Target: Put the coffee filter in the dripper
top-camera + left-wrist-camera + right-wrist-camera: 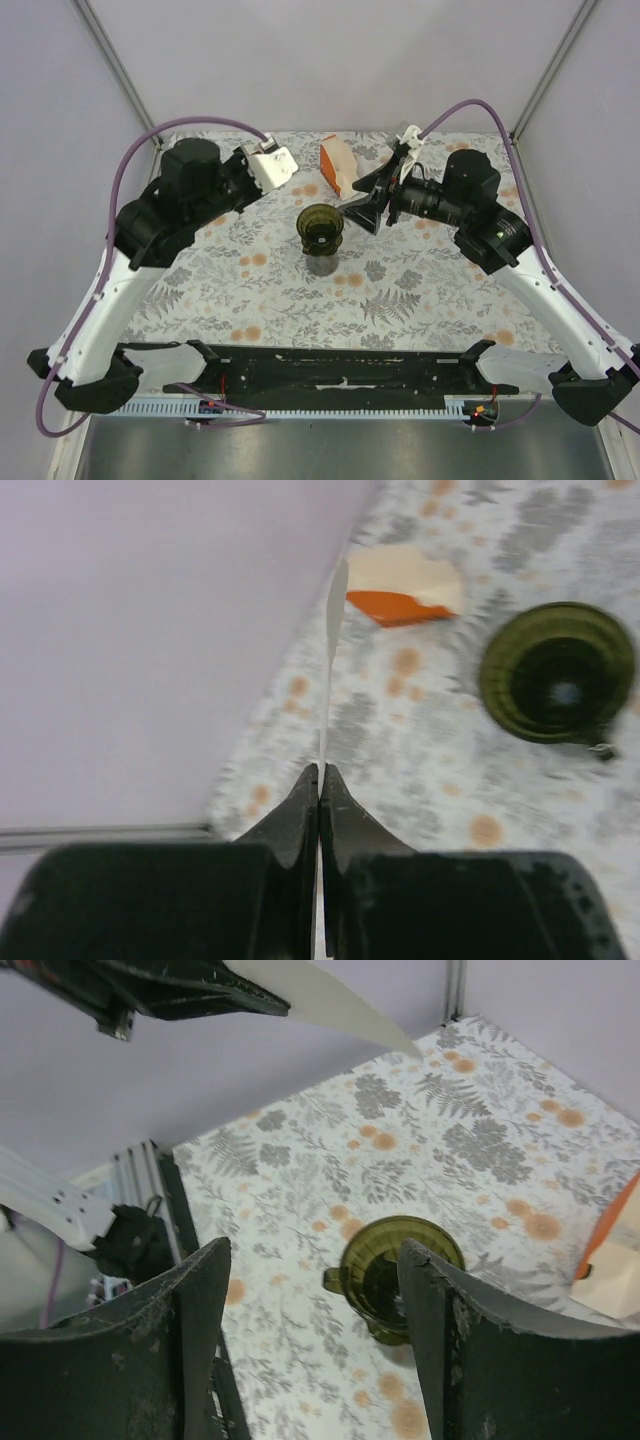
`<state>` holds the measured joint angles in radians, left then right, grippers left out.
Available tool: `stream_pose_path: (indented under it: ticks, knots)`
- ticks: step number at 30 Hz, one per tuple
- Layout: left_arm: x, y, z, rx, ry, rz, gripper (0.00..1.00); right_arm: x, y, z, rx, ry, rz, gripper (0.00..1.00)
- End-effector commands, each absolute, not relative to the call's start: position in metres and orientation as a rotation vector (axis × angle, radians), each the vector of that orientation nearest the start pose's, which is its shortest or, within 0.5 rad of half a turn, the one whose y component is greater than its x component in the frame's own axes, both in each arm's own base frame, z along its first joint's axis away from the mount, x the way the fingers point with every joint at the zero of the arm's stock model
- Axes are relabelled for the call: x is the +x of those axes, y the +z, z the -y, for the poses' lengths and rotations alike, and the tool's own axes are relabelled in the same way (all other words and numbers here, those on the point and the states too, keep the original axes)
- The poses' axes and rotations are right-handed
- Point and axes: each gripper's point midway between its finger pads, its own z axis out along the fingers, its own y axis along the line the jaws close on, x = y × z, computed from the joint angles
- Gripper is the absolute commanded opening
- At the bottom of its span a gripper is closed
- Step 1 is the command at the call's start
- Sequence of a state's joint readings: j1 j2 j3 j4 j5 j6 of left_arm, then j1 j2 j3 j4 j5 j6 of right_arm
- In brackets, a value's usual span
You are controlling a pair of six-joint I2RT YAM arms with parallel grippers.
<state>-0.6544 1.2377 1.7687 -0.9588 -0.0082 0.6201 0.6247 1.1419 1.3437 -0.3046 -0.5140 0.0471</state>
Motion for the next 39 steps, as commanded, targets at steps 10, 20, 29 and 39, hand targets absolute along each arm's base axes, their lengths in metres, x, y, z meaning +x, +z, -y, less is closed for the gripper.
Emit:
stream_pose_path:
  ticks: [10,20,29,39]
  knots:
    - [0.230,0.489,0.131,1.101,0.821,-0.517,0.02,0.201,0.468,-0.308,-0.530,1.517,-1.367,0.65]
    - [0.213,0.486,0.149,1.078,0.966,-0.244,0.02,0.188,0.465,-0.343,-0.642,1.650,-1.350,0.63]
    - [0.209,0.486,0.150,1.065,0.965,-0.223,0.02,0.195,0.453,-0.358,-0.678,1.691,-1.401,0.48]
    - [0.207,0.480,0.152,1.090,0.980,-0.194,0.02,0.182,0.467,-0.359,-0.774,1.752,-1.305,0.52]
